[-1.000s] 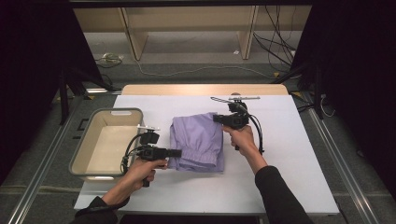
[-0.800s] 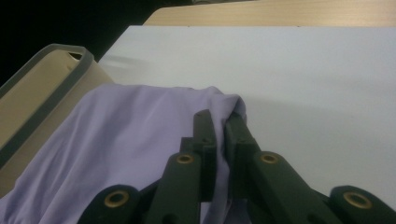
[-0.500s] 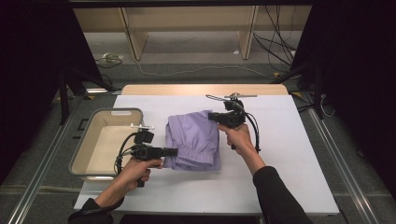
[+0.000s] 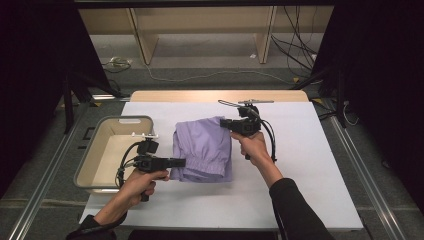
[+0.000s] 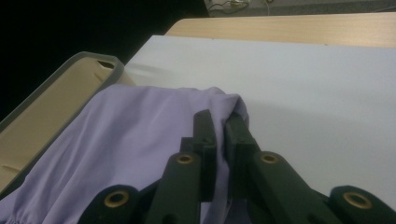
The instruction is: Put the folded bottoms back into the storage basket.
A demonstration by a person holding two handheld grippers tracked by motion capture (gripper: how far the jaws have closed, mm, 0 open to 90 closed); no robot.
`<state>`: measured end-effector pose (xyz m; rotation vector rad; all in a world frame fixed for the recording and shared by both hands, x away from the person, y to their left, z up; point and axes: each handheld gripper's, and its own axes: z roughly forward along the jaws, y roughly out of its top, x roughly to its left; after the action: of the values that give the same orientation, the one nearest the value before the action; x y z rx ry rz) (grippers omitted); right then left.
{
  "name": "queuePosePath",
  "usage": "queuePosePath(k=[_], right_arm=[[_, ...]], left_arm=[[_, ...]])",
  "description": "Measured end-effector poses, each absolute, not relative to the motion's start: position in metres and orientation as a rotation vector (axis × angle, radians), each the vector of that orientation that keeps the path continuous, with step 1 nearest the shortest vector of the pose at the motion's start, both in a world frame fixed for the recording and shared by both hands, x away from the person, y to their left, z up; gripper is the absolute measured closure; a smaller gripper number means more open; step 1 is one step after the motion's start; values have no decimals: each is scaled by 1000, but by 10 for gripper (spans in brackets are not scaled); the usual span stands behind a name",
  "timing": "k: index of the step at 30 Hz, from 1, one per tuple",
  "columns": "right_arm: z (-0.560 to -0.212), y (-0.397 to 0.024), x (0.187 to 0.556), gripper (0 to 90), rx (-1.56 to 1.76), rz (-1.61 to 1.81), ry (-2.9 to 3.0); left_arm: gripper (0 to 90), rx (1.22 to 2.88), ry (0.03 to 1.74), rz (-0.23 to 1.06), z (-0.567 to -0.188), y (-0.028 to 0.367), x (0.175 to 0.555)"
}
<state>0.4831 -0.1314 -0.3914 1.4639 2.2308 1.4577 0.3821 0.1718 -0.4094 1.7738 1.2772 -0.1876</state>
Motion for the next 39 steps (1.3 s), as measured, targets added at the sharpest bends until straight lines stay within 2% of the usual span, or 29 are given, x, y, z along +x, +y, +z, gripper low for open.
queuePosePath(k=[39], right_arm=[[-369, -98, 479, 857, 1391, 1548, 2248]], left_arm=[[760, 1736, 1254, -151, -389, 210, 367]])
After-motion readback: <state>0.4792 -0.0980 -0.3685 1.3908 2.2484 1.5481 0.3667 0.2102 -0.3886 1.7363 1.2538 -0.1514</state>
